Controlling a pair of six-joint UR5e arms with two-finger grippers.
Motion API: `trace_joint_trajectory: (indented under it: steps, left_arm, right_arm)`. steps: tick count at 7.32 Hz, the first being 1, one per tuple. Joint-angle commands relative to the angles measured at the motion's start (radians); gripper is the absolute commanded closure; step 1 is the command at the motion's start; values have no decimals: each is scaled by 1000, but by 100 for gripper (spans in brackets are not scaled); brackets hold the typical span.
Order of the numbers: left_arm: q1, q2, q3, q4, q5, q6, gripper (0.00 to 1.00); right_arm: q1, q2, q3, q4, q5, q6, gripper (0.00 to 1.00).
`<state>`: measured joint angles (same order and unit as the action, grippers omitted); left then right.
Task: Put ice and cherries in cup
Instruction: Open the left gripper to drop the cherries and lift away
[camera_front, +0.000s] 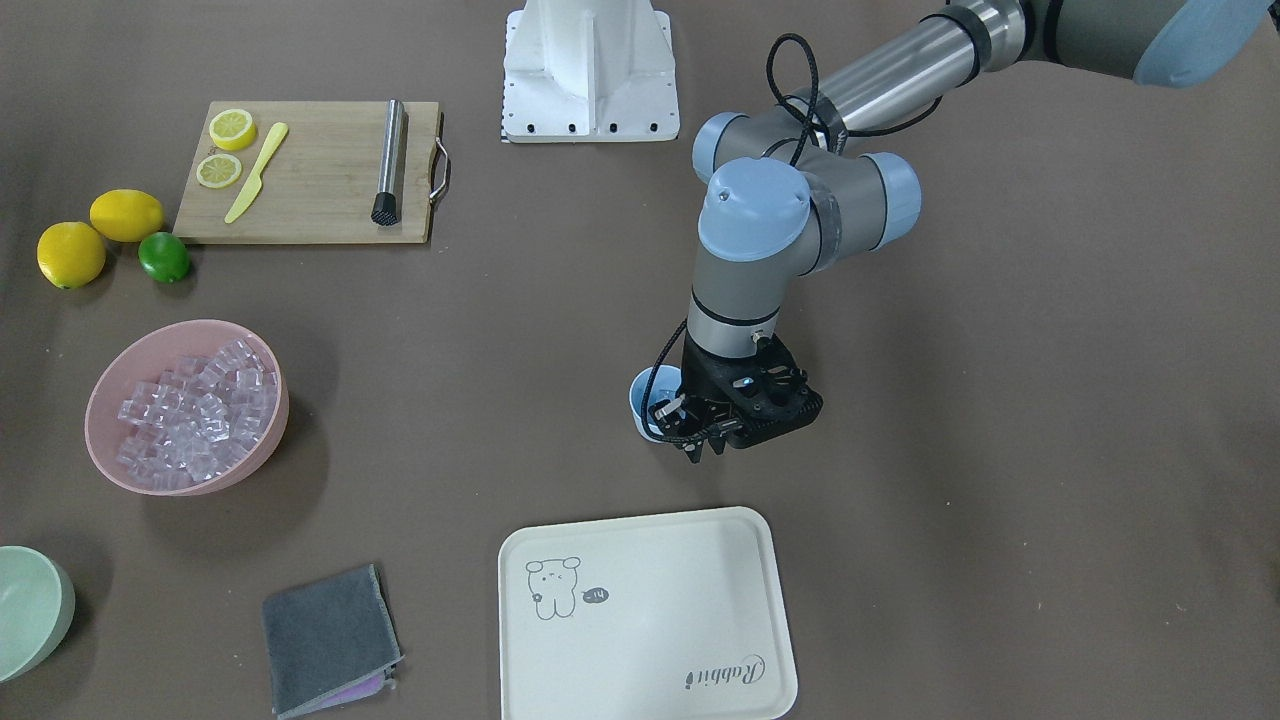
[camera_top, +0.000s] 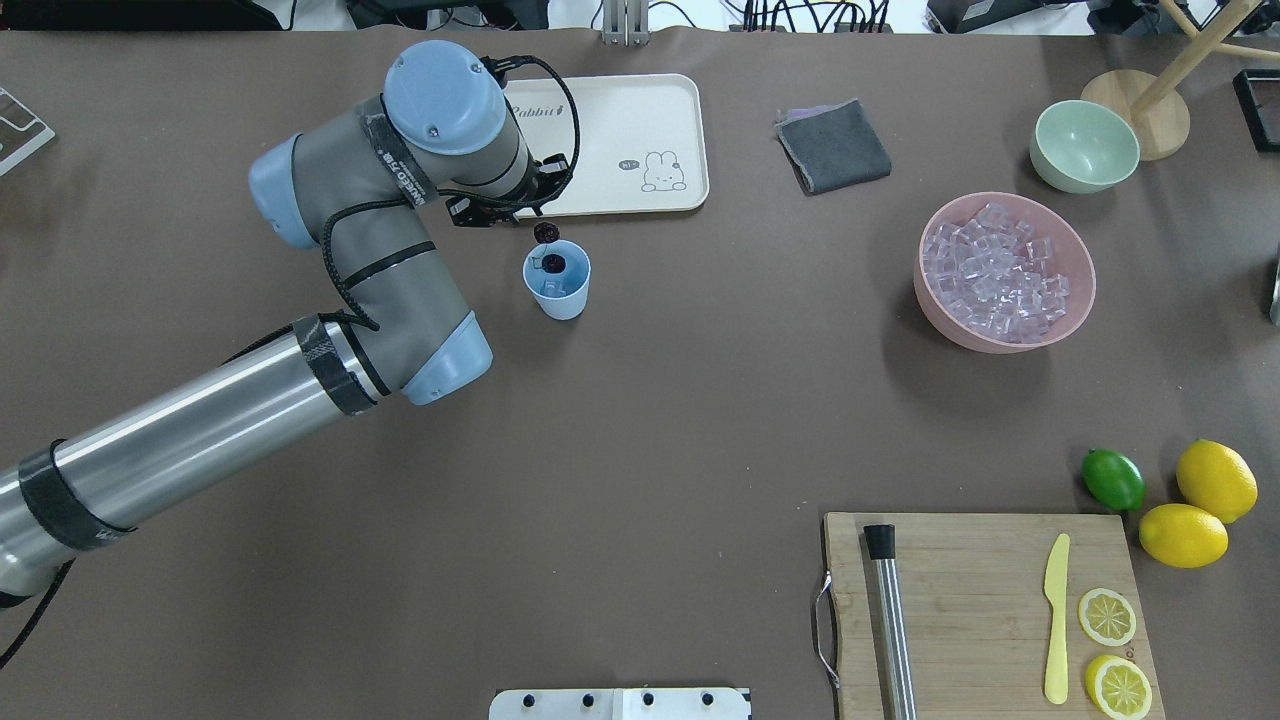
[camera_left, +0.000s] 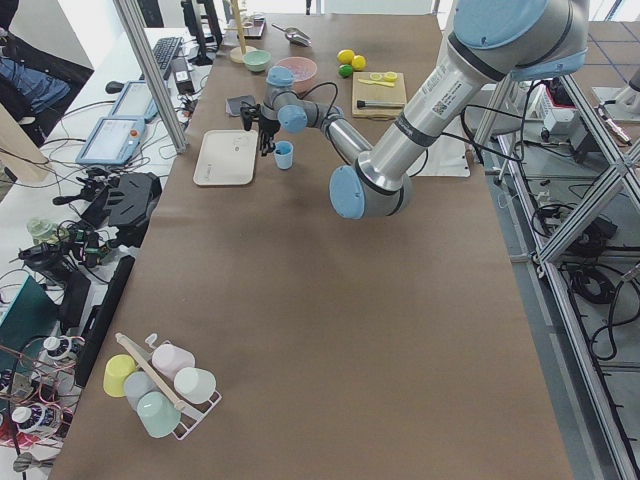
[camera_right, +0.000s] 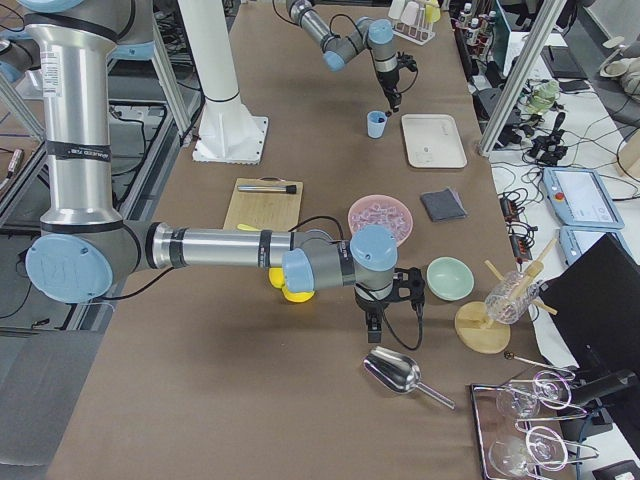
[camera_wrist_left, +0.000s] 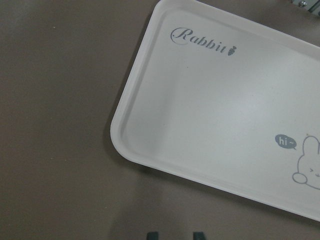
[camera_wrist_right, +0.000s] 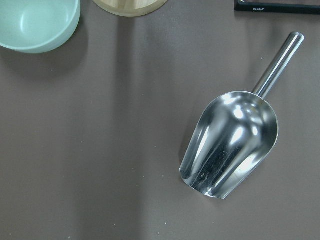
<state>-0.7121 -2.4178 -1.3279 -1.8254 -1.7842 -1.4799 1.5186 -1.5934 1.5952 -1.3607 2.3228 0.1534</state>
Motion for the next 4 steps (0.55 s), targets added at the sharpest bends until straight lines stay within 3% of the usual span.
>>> trace_joint_trajectory:
  steps: [1,2,4]
  left_arm:
    - [-1,-26,26,-2,0,1,18]
    - [3,-30,24,0,-1,1,13]
    - [34,-29,22,0,3,1,14]
  right_arm:
    - [0,-2,-3,0,-2,0,0]
    - [0,0,-6,0,-3,-2,0]
    - [0,0,-9,0,-3,-2,0]
